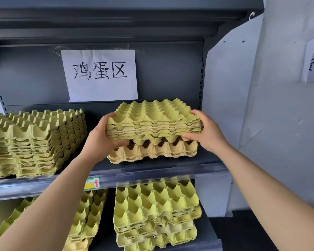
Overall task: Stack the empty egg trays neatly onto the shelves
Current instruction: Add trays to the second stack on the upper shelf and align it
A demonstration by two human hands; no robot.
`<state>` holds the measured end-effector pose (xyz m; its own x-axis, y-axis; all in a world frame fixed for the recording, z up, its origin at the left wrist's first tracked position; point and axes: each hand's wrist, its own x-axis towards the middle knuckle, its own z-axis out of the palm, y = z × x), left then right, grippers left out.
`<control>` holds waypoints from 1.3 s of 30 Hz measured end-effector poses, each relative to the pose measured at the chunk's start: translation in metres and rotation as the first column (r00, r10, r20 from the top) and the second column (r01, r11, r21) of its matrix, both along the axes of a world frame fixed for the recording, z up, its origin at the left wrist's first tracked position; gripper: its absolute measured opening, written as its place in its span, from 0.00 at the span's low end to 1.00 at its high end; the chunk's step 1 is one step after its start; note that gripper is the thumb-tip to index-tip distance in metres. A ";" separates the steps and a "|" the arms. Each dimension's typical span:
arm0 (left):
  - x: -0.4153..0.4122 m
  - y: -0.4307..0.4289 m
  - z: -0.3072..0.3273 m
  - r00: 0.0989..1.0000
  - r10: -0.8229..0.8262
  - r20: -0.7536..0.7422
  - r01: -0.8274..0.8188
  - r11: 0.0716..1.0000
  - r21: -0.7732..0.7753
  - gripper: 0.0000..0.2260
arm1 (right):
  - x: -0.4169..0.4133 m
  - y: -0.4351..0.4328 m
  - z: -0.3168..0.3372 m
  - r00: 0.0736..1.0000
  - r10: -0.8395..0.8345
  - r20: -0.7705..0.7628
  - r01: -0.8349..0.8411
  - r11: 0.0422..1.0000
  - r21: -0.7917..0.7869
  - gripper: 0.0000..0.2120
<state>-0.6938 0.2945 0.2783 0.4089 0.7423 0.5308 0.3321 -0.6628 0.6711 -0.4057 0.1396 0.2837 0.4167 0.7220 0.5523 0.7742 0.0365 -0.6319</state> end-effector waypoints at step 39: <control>0.055 -0.111 0.012 0.982 0.114 0.147 -0.012 0.826 -0.563 0.62 | -0.047 -0.063 -0.023 0.952 0.271 0.140 -0.285 0.954 0.095 0.31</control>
<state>-0.6390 0.1834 0.2904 0.2942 0.9529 0.0738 0.2094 -0.1396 0.9678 -0.4522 0.0765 0.2603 0.1311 0.7292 0.6716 0.7950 0.3274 -0.5107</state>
